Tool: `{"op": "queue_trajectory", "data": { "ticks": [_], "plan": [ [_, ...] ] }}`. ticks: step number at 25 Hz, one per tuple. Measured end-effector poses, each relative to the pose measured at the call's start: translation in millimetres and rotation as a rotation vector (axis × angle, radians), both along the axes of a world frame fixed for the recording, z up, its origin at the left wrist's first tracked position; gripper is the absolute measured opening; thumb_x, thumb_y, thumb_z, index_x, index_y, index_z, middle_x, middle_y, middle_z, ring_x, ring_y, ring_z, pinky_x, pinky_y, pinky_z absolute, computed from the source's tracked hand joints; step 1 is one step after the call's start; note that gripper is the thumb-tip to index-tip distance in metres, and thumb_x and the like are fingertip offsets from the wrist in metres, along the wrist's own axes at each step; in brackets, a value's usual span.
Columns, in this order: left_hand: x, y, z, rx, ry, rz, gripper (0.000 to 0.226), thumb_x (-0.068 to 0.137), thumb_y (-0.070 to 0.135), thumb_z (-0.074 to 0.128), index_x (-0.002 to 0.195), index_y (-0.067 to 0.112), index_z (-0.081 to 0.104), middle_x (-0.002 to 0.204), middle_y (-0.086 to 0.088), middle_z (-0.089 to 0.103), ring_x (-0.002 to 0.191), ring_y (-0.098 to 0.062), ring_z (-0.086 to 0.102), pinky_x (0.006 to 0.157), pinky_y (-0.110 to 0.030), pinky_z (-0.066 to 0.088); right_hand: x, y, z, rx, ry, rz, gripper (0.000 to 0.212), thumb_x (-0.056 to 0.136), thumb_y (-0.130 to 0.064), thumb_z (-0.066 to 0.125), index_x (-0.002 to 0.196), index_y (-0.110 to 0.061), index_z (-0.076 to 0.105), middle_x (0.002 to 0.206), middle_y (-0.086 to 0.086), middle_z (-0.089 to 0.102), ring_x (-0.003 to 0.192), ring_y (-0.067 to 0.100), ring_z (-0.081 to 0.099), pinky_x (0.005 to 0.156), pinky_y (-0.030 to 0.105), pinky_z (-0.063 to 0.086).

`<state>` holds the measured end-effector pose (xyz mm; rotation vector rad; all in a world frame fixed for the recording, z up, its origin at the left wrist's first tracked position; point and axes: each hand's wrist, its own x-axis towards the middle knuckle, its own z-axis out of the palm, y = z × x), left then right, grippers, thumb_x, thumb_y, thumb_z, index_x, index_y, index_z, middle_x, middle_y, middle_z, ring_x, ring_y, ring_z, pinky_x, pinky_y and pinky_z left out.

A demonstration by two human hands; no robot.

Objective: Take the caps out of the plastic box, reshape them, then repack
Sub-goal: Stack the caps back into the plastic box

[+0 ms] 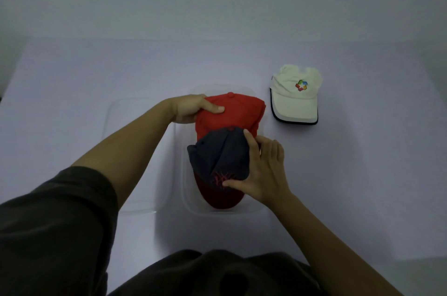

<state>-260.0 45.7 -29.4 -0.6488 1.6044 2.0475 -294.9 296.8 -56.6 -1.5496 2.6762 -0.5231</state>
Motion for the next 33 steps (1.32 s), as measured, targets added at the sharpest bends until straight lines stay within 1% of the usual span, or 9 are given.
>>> {"op": "queue_trajectory", "data": {
  "ticks": [3,7,10,14,17,24,27,29,33],
  "plan": [
    [6.7,0.4,-8.9,-0.073,-0.092,-0.048,0.037,0.085,0.024,0.061,0.117,0.007,0.060,0.114,-0.010,0.068,0.100,-0.022,0.067,0.086,-0.030,0.056,0.5,-1.0,1.9,0.030,-0.080,0.035,0.120,0.046,-0.080,0.060,0.141,-0.020,0.020,0.120,0.004,0.029,0.109,0.023,0.033,0.099,0.048,0.034],
    [6.2,1.6,-8.5,-0.233,-0.101,-0.111,0.032,0.087,0.032,0.060,0.111,0.011,0.063,0.113,-0.011,0.068,0.100,-0.024,0.067,0.092,-0.037,0.052,-27.1,-8.2,11.2,0.089,-0.452,0.093,0.131,0.045,-0.078,0.063,0.147,-0.025,0.000,0.149,0.002,0.011,0.137,0.020,0.014,0.111,0.038,0.013],
    [4.4,1.8,-2.4,-0.463,-0.039,-0.186,0.042,0.083,0.044,0.063,0.116,0.018,0.060,0.114,-0.005,0.067,0.099,-0.021,0.066,0.093,-0.035,0.051,-61.6,-28.8,15.4,0.069,-0.629,-0.001,0.119,0.056,-0.073,0.062,0.148,-0.022,0.006,0.154,0.002,0.019,0.140,0.018,0.019,0.115,0.039,0.016],
    [6.4,4.7,-1.6,-0.915,0.034,-0.182,0.066,0.084,0.050,0.059,0.137,0.024,0.030,0.119,-0.005,0.051,0.104,-0.024,0.055,0.090,-0.035,0.047,-85.8,-61.4,16.3,0.214,-0.561,0.042,0.099,0.065,-0.081,0.041,0.142,-0.019,0.030,0.134,0.003,0.051,0.123,0.024,0.046,0.104,0.046,0.037],
    [12.4,12.1,-11.2,-1.200,0.103,-0.332,0.057,0.092,0.049,0.043,0.139,0.019,0.034,0.134,-0.013,0.045,0.121,-0.030,0.045,0.102,-0.045,0.040,-92.3,-68.8,12.9,0.337,-0.436,0.089,0.097,0.060,-0.086,0.031,0.135,-0.026,0.040,0.126,0.004,0.051,0.118,0.025,0.044,0.101,0.045,0.036],
    [49.0,26.9,-18.1,-1.231,0.145,-0.139,0.052,0.094,0.045,0.039,0.140,0.021,0.033,0.142,-0.006,0.041,0.128,-0.026,0.040,0.103,-0.044,0.037,-98.7,-72.8,8.1,0.354,-0.391,0.097,0.091,0.055,-0.088,0.034,0.114,-0.021,0.051,0.105,-0.002,0.043,0.105,0.020,0.043,0.089,0.036,0.039],
    [64.7,32.5,-15.6,-1.035,0.095,-0.121,0.066,0.093,0.057,0.030,0.148,0.025,0.013,0.156,-0.007,0.018,0.141,-0.025,0.024,0.115,-0.041,0.021,-99.1,-69.0,9.9,0.373,-0.473,0.169,0.104,0.049,-0.087,0.045,0.128,-0.019,0.039,0.127,0.002,0.045,0.119,0.023,0.041,0.102,0.046,0.035],
    [70.0,41.0,-16.7,-1.002,-0.006,-0.177,0.076,0.088,0.067,0.024,0.149,0.029,-0.001,0.159,-0.003,0.004,0.144,-0.021,0.015,0.117,-0.048,0.013,-99.5,-64.0,6.9,0.473,-0.462,0.253,0.121,0.044,-0.087,0.051,0.142,-0.023,0.021,0.146,0.003,0.031,0.136,0.024,0.026,0.112,0.058,0.016],
    [68.9,55.7,-19.4,-1.095,-0.100,-0.157,0.077,0.087,0.068,0.025,0.148,0.029,-0.001,0.154,-0.003,0.022,0.139,-0.024,0.025,0.109,-0.058,0.023,-94.5,-63.0,-4.4,0.479,-0.371,0.249,0.123,0.047,-0.087,0.047,0.147,-0.024,0.010,0.154,0.000,0.015,0.142,0.020,0.009,0.113,0.061,0.001]
  ]
}}
